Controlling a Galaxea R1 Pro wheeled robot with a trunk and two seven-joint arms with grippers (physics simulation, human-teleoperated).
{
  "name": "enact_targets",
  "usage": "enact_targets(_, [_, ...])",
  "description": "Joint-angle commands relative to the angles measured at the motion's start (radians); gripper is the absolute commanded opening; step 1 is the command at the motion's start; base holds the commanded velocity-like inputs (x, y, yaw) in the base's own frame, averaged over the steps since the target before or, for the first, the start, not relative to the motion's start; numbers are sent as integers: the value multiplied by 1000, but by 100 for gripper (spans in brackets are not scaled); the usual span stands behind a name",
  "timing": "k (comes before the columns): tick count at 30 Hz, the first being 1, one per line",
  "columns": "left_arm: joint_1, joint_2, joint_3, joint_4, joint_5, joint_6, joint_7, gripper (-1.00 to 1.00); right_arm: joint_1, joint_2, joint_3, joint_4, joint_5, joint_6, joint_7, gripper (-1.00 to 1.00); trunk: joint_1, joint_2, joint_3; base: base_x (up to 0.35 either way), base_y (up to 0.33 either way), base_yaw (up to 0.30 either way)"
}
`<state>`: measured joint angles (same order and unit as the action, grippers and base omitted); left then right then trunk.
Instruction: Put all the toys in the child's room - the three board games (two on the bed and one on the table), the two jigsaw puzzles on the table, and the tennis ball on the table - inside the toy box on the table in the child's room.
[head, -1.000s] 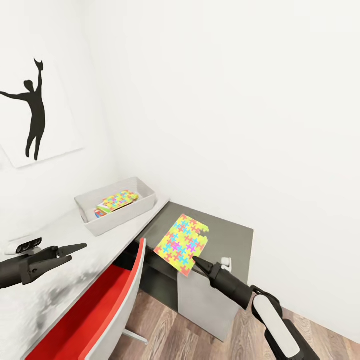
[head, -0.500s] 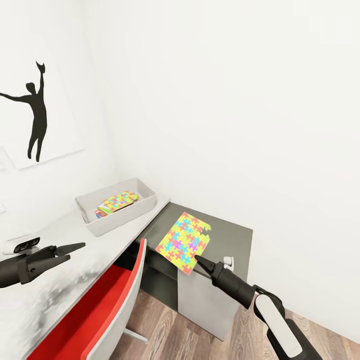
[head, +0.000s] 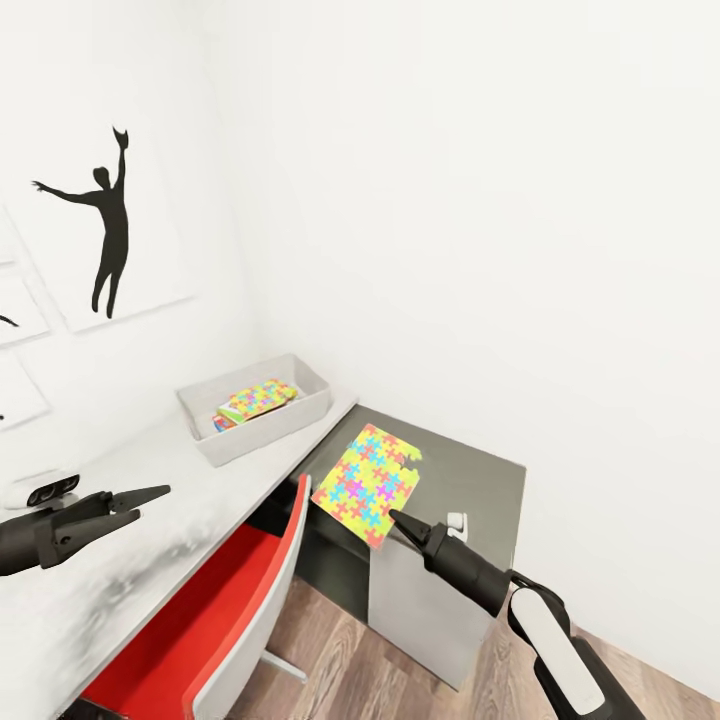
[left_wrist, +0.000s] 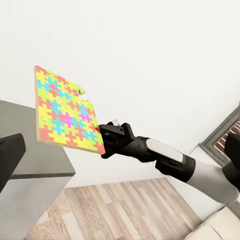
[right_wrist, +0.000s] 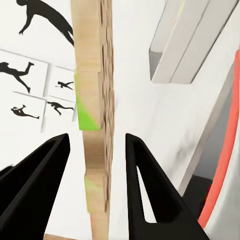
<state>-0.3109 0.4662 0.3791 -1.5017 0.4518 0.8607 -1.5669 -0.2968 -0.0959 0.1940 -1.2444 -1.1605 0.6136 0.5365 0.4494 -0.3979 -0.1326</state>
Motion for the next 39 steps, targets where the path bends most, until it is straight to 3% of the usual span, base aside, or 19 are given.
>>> enact_targets(1, [-1,0,0,0,-1,11,-4,100,-1,-1,1,-3,-7,5,-1,-100,1,-2,-2,0,0,276])
enact_targets(14, [0,0,0,0,-1,11,-4,100,-1,-14,3,-61,-5,11,-4,-100,1,-2,-2,0,0,285])
enact_targets(20, [0,0,0,0,-1,12,-4,100,0,-60,16,-146,6,14,-11,-100,1,-2,-2,0,0,287])
enact_targets(23, [0,0,1,3,-3,27,-4,100,-1,-75,11,-165,51,28,-14,-100,1,-2,-3,0,0,287])
enact_targets(26, [0,3,25,8,-10,57,-4,100,-1,-84,0,-186,91,97,-15,-100,1,-2,-4,0,0,287])
enact_targets(30, [0,32,61,11,-18,74,-4,100,-1,-92,-21,-237,107,162,-16,-100,1,-2,-6,0,0,287])
enact_targets(33, [0,55,71,12,-22,78,-4,100,0,-125,-35,-286,111,188,-15,-100,1,-2,-7,0,0,287])
enact_targets(36, [1,61,75,12,-25,79,-4,100,1,-162,-38,-322,110,196,-12,-100,1,-2,-8,0,0,287])
enact_targets(39, [2,61,74,12,-24,78,-4,100,1,-172,-39,-331,110,197,-12,-100,1,-2,-9,15,0,286])
